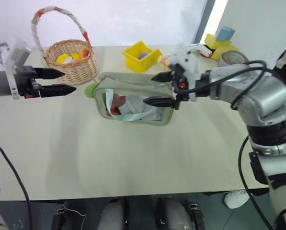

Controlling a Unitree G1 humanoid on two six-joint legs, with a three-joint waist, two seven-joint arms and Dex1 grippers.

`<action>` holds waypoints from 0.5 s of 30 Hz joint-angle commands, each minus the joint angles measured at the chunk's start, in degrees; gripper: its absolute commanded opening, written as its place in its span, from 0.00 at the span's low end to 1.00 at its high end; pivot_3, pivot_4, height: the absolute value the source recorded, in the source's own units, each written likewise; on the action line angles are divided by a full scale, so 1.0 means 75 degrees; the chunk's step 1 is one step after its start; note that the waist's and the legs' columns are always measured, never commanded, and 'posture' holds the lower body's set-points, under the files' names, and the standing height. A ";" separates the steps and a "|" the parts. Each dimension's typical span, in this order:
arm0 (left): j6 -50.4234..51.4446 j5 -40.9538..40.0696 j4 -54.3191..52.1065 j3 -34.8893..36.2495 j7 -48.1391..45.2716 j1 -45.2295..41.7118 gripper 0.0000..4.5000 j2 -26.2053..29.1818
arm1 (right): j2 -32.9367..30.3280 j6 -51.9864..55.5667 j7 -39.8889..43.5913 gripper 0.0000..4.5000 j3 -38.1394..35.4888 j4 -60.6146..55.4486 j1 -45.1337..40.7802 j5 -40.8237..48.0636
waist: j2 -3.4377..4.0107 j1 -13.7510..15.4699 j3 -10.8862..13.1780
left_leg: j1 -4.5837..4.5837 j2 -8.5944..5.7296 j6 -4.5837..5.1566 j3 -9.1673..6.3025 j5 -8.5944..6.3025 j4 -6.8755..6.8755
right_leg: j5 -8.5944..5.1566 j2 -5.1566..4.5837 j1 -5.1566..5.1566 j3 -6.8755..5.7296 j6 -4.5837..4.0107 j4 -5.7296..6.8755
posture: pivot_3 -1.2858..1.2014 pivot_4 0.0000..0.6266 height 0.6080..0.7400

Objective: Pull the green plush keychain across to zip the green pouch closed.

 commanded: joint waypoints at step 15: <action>0.0398 -0.0619 -0.1775 0.1360 0.1440 0.2143 1.00 -0.0360 | 0.0368 -0.2487 0.1248 0.02 0.0209 0.0685 0.0125 -0.1515 | -0.0003 -0.0037 0.0001 | -0.0001 0.0009 -0.0006 -0.0001 0.0003 0.0019 | 0.0000 0.0003 0.0000 -0.0001 0.0000 0.0022 | 0.52 0.24 0.99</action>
